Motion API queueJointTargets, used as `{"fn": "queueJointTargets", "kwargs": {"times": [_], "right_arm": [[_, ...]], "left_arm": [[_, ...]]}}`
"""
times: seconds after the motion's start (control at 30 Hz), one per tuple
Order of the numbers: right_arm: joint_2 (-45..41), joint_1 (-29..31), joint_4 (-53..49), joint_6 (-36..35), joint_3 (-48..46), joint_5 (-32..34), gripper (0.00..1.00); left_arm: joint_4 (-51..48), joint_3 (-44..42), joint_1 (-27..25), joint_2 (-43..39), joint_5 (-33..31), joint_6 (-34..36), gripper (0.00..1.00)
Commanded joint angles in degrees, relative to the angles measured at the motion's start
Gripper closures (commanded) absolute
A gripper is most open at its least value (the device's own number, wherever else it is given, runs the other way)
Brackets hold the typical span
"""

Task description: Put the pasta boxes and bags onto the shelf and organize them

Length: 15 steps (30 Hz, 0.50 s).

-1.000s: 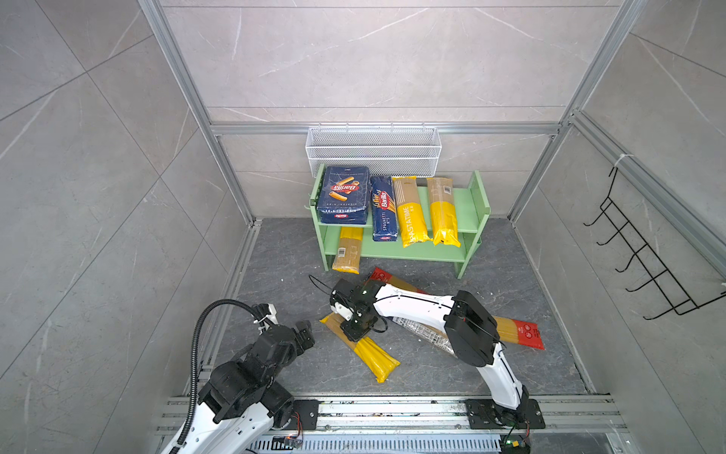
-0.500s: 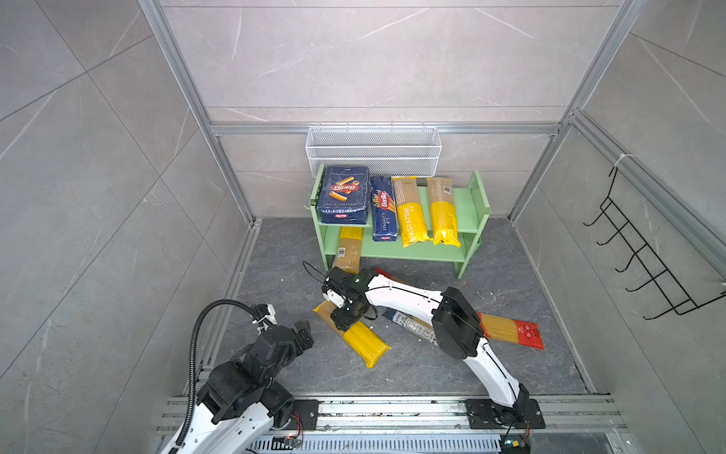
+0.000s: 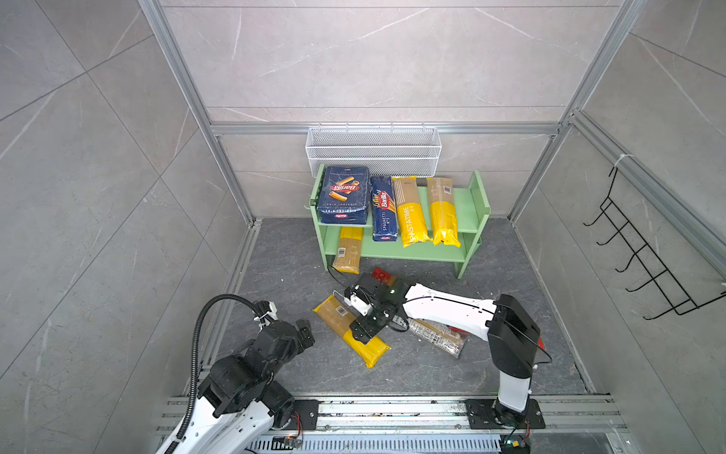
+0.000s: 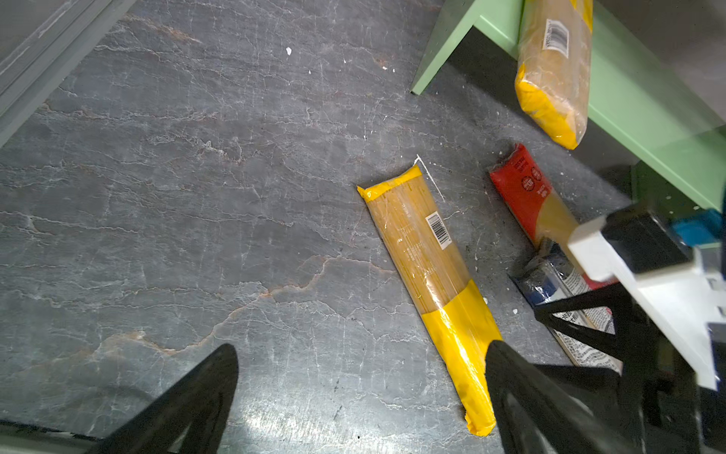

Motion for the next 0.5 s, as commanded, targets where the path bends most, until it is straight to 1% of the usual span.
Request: {"fn": "queueJointTargets", "kwargs": {"times": [0.0, 0.2, 0.47], "right_arm": [[-3.61, 1.68, 3.92, 2.75, -6.29, 1.74, 0.15], [-6.8, 4.21, 8.8, 5.34, -15.42, 2.83, 0.1], [-7.8, 5.51, 17.15, 7.55, -21.92, 5.68, 0.04]], "left_arm": [[0.94, 1.37, -0.1, 1.77, 1.97, 0.06, 0.0], [1.93, 1.07, -0.21, 3.38, 3.78, 0.32, 0.0], [2.4, -0.02, -0.19, 2.39, 4.38, -0.07, 0.0]]}}
